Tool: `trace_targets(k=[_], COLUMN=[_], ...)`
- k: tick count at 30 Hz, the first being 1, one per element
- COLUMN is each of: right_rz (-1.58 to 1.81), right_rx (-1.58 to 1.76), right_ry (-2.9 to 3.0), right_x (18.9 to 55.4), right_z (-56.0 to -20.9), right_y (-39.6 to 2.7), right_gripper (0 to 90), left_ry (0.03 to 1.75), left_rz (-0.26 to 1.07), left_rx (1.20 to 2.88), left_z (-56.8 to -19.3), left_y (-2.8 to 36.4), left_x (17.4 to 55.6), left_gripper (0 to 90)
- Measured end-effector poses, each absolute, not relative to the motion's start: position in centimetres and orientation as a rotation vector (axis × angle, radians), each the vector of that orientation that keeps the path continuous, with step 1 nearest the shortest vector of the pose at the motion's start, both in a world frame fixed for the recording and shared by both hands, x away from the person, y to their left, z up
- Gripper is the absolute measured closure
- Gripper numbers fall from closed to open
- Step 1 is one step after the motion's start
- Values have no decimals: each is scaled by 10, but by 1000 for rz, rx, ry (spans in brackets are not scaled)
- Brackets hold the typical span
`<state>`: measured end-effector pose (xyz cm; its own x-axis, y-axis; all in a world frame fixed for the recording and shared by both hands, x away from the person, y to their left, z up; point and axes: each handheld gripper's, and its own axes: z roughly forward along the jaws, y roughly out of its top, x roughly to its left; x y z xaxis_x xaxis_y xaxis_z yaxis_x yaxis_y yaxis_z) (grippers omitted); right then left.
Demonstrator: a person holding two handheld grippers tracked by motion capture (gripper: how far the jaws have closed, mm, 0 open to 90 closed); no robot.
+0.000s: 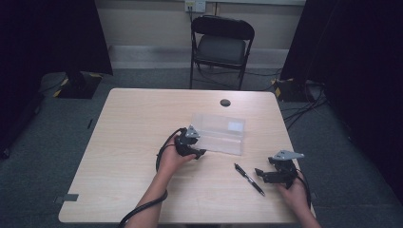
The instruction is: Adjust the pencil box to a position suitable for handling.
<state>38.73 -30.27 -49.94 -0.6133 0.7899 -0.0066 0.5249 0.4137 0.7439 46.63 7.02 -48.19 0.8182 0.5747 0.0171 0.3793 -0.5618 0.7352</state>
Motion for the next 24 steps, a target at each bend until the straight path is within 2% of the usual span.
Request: trace_targets(k=[11, 13, 19, 22, 24], right_rz=[1029, 1029, 1029, 1029, 1029], right_rx=[1130, 1131, 1130, 1130, 1130], right_ry=[2317, 2318, 2317, 2317, 2317], right_x=[387, 387, 387, 387, 387], right_z=[-499, -499, -499, -499, -499], right_y=[-303, -303, -303, -303, -303], right_gripper=[194, 194, 194, 194, 194], left_ry=[676, 660, 651, 643, 642], left_rz=[286, 267, 245, 226, 234], left_rx=[2263, 2325, 2312, 2296, 2292], left_z=[-480, -482, -485, -486, -481], left_y=[69, 69, 71, 70, 70], left_x=[460, 459, 456, 455, 453], left_gripper=[660, 691, 803, 807, 770])
